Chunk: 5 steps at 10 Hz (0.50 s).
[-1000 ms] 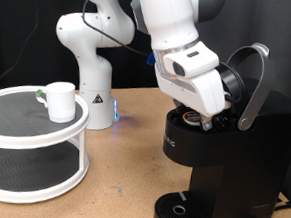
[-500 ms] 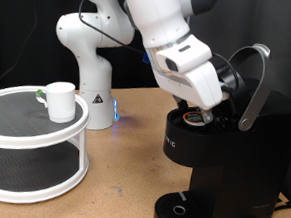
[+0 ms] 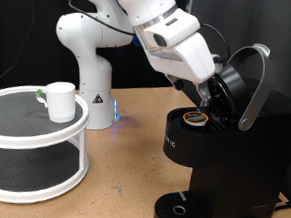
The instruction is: Make a cup of coffee with the keurig machine
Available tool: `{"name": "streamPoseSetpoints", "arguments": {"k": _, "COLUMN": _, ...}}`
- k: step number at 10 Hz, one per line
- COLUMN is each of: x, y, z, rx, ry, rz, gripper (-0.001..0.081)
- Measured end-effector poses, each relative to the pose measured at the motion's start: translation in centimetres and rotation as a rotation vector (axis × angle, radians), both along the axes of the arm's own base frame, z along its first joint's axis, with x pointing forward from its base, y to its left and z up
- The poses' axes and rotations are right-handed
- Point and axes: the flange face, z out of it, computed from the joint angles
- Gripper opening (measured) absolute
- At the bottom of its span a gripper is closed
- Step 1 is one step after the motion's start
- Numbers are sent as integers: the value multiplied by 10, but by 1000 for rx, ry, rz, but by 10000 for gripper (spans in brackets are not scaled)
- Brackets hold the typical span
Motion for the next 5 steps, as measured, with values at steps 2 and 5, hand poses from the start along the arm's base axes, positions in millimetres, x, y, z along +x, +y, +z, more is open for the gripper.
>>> {"name": "streamPoseSetpoints", "arguments": {"k": 2, "x": -2, "y": -4, "z": 0, "rx": 26, "ry": 25, "rz": -1, "gripper": 803}}
{"name": "streamPoseSetpoints", "arguments": {"k": 5, "x": -6, "y": -32, "z": 28, "rx": 134, "ry": 73, "rz": -58, "gripper": 803}}
